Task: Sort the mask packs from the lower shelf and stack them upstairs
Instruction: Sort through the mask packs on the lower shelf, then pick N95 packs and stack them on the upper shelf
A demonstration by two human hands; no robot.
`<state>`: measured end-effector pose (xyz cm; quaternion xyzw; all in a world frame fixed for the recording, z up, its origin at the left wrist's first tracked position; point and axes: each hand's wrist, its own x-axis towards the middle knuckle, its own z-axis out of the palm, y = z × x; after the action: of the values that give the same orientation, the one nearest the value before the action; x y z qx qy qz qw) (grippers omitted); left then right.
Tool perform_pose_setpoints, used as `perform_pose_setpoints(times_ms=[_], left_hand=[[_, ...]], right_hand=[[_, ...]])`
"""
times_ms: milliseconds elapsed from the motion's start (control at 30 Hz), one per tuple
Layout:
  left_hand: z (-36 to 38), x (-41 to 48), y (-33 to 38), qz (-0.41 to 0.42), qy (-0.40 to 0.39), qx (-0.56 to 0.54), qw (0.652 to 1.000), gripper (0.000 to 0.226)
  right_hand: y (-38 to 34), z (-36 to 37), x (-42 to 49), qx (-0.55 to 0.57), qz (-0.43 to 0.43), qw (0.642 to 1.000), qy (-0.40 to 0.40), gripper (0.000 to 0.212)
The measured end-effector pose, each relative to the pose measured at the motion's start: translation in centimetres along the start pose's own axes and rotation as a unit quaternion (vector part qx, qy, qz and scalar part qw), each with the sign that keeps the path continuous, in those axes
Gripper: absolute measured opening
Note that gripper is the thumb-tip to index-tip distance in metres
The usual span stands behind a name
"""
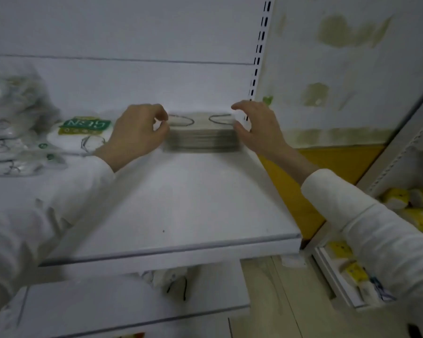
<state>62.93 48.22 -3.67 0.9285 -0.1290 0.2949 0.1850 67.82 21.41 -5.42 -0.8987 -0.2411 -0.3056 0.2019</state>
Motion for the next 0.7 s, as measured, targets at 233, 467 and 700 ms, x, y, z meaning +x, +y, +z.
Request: perform_pose_setpoints(times_ms=[233,467,700], left_hand=[[-0.5,-7.7,4.7,-0.037,0.039,-0.154,0.987,0.025],[-2.7,-19.0,10.4,-0.115,0.077,-0.299,0.944,0.018],[2.0,-31.5,7.7,-0.271,0.039,-0.279,0.92,0.022]], right_hand=[[-4.0,-1.4,-6.5,0.017,-0.094,0.995,0.028,0.034],[-9.2,-4.2,-16.4,0.146,-0.136,0.979,0.026,0.025],[-9.0,-0.1,-27.5,0.154,-0.302,0.938,-0.071,0.023]])
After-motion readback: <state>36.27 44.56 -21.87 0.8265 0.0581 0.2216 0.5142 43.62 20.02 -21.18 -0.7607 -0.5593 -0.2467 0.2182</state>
